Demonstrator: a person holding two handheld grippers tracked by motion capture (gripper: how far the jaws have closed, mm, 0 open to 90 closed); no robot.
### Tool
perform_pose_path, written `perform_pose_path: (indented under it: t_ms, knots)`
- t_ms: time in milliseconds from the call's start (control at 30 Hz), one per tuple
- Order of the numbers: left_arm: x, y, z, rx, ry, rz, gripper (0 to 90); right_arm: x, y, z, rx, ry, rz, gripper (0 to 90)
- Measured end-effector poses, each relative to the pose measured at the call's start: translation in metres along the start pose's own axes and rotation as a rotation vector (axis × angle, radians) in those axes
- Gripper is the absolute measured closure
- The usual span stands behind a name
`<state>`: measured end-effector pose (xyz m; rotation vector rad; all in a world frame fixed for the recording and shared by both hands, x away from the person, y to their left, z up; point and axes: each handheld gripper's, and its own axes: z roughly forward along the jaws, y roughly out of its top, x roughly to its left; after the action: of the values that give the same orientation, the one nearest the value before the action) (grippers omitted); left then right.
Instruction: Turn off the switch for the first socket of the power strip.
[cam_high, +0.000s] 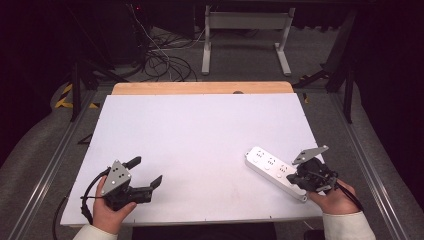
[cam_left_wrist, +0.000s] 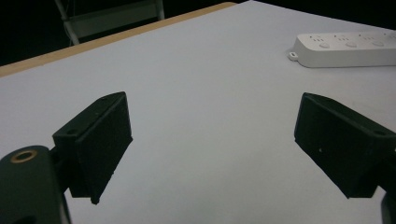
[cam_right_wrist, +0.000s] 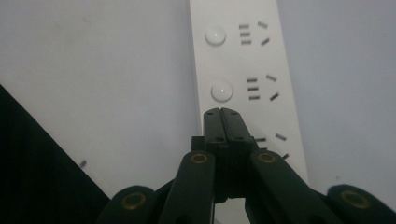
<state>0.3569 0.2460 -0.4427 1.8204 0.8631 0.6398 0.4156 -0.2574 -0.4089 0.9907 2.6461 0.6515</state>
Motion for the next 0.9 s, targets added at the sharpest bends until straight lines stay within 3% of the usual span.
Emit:
perform_pose_path:
  t_ms: [133,567,700,733,767,900]
  knots:
    - [0.000,0.000,0.000,-0.001,0.002,0.008,11.4,0.003,0.003,-0.009,-0.038,-0.020,-0.011,90.0]
    - [0.000,0.000,0.000,-0.001,0.002,0.007,11.4,0.006,0.006,-0.010,-0.034,-0.017,-0.011,90.0]
    - [-0.001,0.000,0.000,-0.002,-0.001,-0.001,11.4,0.005,0.006,-0.012,-0.073,-0.012,-0.015,90.0]
    - [-0.001,0.000,0.000,-0.003,-0.001,-0.002,11.4,0.004,0.005,-0.012,-0.088,-0.005,-0.012,87.7]
    - [-0.001,0.000,-0.001,-0.002,-0.002,-0.005,11.4,0.003,0.005,-0.013,-0.100,0.001,-0.007,77.4]
    - [0.000,0.001,-0.001,-0.003,-0.003,-0.001,11.4,0.002,0.006,-0.017,-0.145,0.033,0.006,62.4]
